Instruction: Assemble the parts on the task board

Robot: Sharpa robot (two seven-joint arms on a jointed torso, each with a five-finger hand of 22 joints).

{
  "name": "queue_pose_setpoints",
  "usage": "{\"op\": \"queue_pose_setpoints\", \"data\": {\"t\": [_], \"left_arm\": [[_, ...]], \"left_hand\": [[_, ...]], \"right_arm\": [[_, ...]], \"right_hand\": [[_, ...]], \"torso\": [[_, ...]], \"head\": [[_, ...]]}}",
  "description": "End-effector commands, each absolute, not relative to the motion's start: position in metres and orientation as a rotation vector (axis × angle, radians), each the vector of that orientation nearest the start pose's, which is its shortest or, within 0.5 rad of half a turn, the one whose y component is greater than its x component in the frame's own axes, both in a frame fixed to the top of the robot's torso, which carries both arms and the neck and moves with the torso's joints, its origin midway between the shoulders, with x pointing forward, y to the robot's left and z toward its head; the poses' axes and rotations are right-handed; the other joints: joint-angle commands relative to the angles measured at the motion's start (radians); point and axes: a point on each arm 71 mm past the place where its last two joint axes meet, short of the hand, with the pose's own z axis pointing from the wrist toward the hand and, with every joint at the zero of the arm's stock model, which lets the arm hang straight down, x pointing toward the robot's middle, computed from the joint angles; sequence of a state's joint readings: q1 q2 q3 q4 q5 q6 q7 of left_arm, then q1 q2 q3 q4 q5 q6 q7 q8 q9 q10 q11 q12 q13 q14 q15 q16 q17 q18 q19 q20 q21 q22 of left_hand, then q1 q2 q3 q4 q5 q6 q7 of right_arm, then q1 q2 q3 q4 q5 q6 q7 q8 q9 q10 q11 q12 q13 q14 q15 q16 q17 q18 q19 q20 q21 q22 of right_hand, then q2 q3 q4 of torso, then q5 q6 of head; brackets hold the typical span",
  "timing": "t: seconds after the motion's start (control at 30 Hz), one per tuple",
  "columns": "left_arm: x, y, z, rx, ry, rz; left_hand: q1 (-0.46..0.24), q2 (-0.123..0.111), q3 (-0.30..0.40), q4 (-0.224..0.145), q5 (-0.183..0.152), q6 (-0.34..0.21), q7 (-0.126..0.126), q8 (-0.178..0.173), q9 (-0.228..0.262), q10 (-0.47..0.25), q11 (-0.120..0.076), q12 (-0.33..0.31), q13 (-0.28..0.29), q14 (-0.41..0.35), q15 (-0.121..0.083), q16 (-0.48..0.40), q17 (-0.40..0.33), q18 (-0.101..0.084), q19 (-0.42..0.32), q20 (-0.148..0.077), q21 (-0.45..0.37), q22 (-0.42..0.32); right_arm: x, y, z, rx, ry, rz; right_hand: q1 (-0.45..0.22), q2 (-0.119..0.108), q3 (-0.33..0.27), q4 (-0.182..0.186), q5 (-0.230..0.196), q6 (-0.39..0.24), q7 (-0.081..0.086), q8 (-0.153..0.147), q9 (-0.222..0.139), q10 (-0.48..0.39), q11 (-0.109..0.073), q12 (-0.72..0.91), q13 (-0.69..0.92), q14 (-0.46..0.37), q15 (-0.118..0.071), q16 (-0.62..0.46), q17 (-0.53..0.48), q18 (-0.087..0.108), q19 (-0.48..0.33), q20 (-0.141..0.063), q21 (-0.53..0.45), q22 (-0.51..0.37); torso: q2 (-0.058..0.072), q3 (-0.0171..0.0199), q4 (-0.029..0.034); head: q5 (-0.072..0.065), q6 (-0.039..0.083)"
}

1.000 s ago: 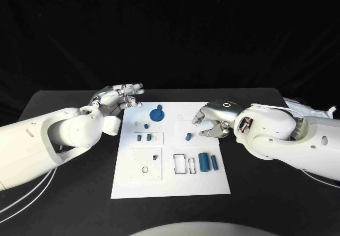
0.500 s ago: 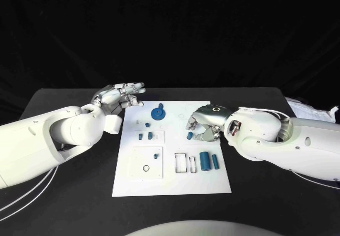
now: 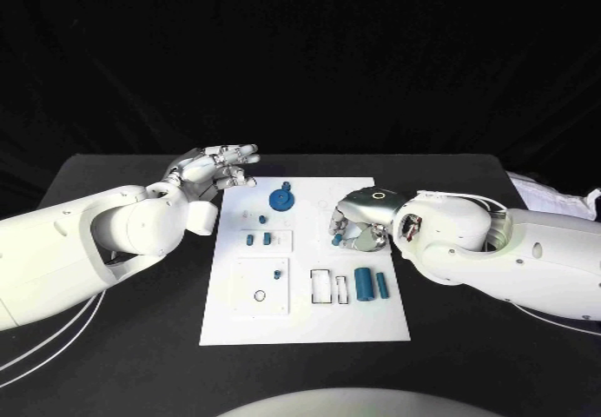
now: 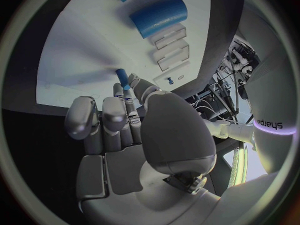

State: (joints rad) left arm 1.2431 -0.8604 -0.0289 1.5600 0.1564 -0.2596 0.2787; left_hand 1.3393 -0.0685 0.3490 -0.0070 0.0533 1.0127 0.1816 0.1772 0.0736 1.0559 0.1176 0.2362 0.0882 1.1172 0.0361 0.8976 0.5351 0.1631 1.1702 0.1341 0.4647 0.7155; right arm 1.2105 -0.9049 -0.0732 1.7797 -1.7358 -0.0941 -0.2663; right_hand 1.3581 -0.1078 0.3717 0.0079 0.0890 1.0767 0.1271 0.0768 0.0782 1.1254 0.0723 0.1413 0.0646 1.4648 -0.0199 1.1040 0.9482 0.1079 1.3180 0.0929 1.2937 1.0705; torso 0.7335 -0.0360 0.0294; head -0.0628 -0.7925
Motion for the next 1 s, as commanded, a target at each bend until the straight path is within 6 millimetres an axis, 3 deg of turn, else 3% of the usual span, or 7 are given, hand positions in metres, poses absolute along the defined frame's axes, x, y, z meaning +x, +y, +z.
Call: {"op": "queue_pose_setpoints", "data": {"t": [0.03, 1.0], "left_arm": [[0.4897, 0.2031, -0.1600, -1.289, 1.480, -1.638], [0.4899, 0.2062, -0.1602, -1.292, 1.478, -1.630]], "left_hand": [[0.006, 0.008, -0.005, -0.002, -0.003, -0.006, 0.002, 0.004, -0.001, -0.007, 0.000, 0.003, 0.001, -0.010, 0.000, 0.004, -0.001, 0.019, 0.005, 0.000, -0.006, -0.001], [0.006, 0.008, -0.005, -0.002, -0.003, -0.006, 0.002, 0.004, -0.001, -0.007, 0.000, 0.003, 0.001, -0.010, 0.000, 0.004, -0.001, 0.019, 0.005, 0.000, -0.006, -0.001]], "right_arm": [[0.4280, -0.1593, -0.1843, -0.539, 1.764, 0.484], [0.4324, -0.1568, -0.1885, -0.488, 1.736, 0.506]], "right_hand": [[-0.001, 0.015, 0.012, 0.001, 0.003, 0.013, -0.002, 0.002, 0.001, 0.012, -0.002, 0.001, -0.001, 0.017, 0.005, 0.006, 0.003, -0.006, 0.007, 0.000, 0.005, 0.003], [-0.012, 0.023, 0.039, 0.012, 0.001, 0.067, -0.007, 0.009, 0.009, 0.074, -0.010, -0.014, 0.001, 0.023, 0.000, 0.039, 0.037, -0.013, 0.025, -0.006, 0.028, 0.038]], "torso": [[0.000, 0.0001, 0.0005], [0.000, 0.0001, -0.0003]], "head": [[0.001, -0.002], [0.007, -0.009]]}}
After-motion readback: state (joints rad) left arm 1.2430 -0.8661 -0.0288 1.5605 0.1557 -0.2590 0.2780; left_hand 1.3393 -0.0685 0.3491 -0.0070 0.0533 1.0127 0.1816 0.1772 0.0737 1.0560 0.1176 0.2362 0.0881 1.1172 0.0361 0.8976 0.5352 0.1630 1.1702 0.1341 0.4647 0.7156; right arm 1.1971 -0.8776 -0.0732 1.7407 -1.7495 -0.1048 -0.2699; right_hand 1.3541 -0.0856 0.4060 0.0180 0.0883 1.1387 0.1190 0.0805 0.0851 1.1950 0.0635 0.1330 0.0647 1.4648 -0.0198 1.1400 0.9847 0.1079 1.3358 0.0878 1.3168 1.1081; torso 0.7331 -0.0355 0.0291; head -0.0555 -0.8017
